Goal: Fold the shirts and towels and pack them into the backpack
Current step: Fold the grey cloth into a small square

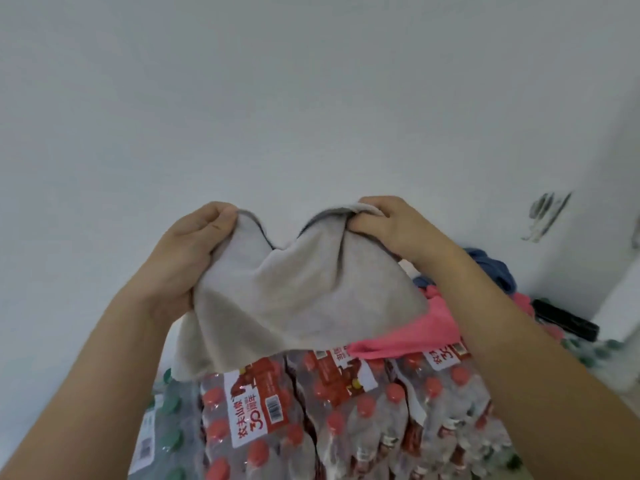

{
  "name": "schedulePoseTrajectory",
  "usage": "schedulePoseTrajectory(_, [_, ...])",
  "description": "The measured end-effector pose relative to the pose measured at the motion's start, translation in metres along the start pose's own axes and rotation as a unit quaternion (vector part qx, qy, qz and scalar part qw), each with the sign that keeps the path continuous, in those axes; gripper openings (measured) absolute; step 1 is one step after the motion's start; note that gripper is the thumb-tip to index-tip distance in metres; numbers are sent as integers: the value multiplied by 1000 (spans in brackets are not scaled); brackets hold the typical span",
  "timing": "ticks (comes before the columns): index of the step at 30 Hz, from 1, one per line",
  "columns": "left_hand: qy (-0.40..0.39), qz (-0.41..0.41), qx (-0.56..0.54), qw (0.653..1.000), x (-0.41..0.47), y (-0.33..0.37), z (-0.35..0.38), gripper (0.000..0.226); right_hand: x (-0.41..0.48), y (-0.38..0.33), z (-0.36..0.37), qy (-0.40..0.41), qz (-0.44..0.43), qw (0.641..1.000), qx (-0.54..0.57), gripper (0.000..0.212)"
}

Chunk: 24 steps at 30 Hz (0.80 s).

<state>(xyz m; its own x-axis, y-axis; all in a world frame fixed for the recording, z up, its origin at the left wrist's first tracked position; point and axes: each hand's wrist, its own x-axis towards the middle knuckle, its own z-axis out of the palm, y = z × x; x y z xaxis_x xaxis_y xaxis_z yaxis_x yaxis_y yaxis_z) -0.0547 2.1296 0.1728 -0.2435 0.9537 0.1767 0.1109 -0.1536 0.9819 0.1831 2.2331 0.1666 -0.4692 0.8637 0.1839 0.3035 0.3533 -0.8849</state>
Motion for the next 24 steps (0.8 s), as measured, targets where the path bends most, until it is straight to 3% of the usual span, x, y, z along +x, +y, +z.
schedulePoseTrajectory(4, [-114, -30, -93, 989, -18, -8, -26, 24, -27, 18, -8, -176, 125, 976, -29, 33])
schedulePoseTrajectory(6, [-163, -69, -95, 980, -26, -15, -38, 39, -40, 30, -19, -179, 168, 968, -59, 18])
schedulePoseTrajectory(8, [-175, -110, -17, 978, -33, -29, -43, 46, -45, 46, -22, -110, 189, 963, -158, 13])
schedulePoseTrajectory(9, [-167, -113, 68, 977, -36, -38, -43, 36, -46, 58, -18, -64, 183, 962, -194, 17])
schedulePoseTrajectory(11, [-151, -90, 244, 954, -42, -53, -40, 17, -46, 78, -1, 51, 170, 971, -159, 21])
schedulePoseTrajectory(13, [-195, -87, 323, 922, -52, -70, -43, 30, -45, 99, 17, 148, 183, 968, -86, 27])
schedulePoseTrajectory(15, [-251, -127, 362, 889, -66, -83, -51, 41, -44, 122, 25, 191, 169, 959, -128, 30])
schedulePoseTrajectory(18, [-297, -176, 403, 848, -88, -95, -73, 20, -39, 140, 29, 187, 158, 945, -216, 21])
schedulePoseTrajectory(19, [-297, -179, 383, 856, -96, -98, -82, 17, -38, 144, 31, 173, 164, 945, -223, 20])
schedulePoseTrajectory(21, [-260, -183, 264, 911, -111, -105, -102, 20, -34, 141, 37, 123, 169, 958, -196, 23])
schedulePoseTrajectory(22, [-217, -188, 178, 941, -121, -109, -112, 26, -32, 136, 41, 90, 178, 967, -160, 23])
schedulePoseTrajectory(24, [-130, -205, 32, 970, -144, -116, -132, 33, -31, 127, 52, 1, 213, 975, -70, 15])
